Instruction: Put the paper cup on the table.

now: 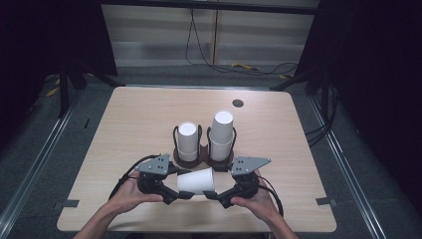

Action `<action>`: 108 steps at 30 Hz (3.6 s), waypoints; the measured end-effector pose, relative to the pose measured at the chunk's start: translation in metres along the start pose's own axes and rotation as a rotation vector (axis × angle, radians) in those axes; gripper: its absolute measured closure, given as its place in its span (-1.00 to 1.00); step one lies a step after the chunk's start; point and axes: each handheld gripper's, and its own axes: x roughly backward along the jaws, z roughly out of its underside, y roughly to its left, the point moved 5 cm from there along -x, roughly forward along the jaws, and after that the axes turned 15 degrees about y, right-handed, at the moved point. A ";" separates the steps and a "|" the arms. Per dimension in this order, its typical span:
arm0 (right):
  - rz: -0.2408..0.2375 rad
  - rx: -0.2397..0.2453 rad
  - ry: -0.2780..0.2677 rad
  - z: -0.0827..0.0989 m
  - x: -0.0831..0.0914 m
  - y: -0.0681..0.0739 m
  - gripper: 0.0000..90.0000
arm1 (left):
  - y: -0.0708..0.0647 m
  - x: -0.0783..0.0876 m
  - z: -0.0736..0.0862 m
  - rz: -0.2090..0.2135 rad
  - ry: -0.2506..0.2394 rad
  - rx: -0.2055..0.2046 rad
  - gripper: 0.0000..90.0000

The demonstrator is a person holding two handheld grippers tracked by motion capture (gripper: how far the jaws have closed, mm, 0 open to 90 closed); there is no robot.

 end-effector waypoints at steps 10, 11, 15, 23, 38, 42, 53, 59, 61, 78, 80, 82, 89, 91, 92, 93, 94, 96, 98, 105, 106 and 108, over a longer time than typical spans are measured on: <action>-0.051 0.003 0.007 -0.001 -0.005 0.004 -0.64 | -0.003 -0.003 -0.002 0.013 0.006 -0.011 -0.26; -0.061 0.001 0.004 -0.002 -0.005 0.003 -0.63 | -0.003 -0.003 -0.002 0.011 0.006 -0.015 -0.26; -0.073 -0.008 0.008 -0.002 -0.006 0.002 -0.63 | -0.002 -0.003 -0.002 0.019 0.001 -0.014 -0.26; -0.110 -0.016 0.024 -0.001 -0.004 0.000 -0.53 | -0.001 -0.006 0.003 0.039 0.006 -0.007 -0.26; -0.092 -0.007 0.037 -0.004 -0.004 0.000 -0.44 | 0.003 -0.008 0.004 0.016 0.004 0.025 -0.51; -0.082 -0.023 0.038 -0.003 -0.002 -0.002 -0.44 | 0.004 -0.007 0.005 0.012 0.015 0.051 -0.60; -0.033 -0.073 0.059 0.003 0.005 -0.011 -0.43 | 0.016 -0.003 0.010 -0.032 0.046 0.113 -0.65; 0.011 -0.094 0.083 0.010 0.012 -0.018 -0.42 | 0.020 -0.006 0.013 -0.068 0.059 0.130 -0.65; 0.022 -0.106 0.085 0.013 0.016 -0.018 -0.42 | 0.021 -0.006 0.014 -0.074 0.059 0.138 -0.65; 0.163 -0.190 0.164 0.040 0.053 -0.025 -0.42 | 0.021 0.011 0.012 -0.185 0.039 0.168 -0.65; 0.180 -0.199 0.172 0.043 0.058 -0.029 -0.42 | 0.021 0.013 0.012 -0.200 0.037 0.179 -0.65; 0.195 -0.214 0.178 0.045 0.062 -0.034 -0.42 | 0.023 0.014 0.013 -0.203 0.040 0.186 -0.65; 0.232 -0.263 0.208 0.048 0.070 -0.045 -0.41 | 0.020 0.019 0.020 -0.224 0.050 0.185 -0.65; 0.241 -0.281 0.218 0.049 0.072 -0.050 -0.41 | 0.020 0.021 0.023 -0.230 0.046 0.197 -0.65; 0.247 -0.282 0.223 0.049 0.073 -0.052 -0.41 | 0.020 0.022 0.024 -0.231 0.049 0.195 -0.65; 0.252 -0.292 0.230 0.049 0.074 -0.055 -0.41 | 0.020 0.023 0.025 -0.230 0.047 0.201 -0.65; 0.259 -0.300 0.238 0.049 0.075 -0.057 -0.41 | 0.021 0.024 0.026 -0.235 0.050 0.204 -0.65; 0.272 -0.308 0.259 0.049 0.078 -0.062 -0.40 | 0.022 0.025 0.029 -0.241 0.045 0.211 -0.65; 0.288 -0.314 0.279 0.048 0.081 -0.067 -0.40 | 0.023 0.027 0.031 -0.243 0.052 0.214 -0.65; 0.309 -0.323 0.326 0.042 0.089 -0.083 -0.41 | 0.025 0.031 0.034 -0.269 0.038 0.236 -0.65; 0.296 -0.314 0.316 0.040 0.089 -0.086 -0.41 | 0.025 0.031 0.034 -0.269 0.037 0.238 -0.65; 0.320 -0.330 0.345 0.039 0.090 -0.091 -0.41 | 0.024 0.029 0.035 -0.263 0.040 0.241 -0.65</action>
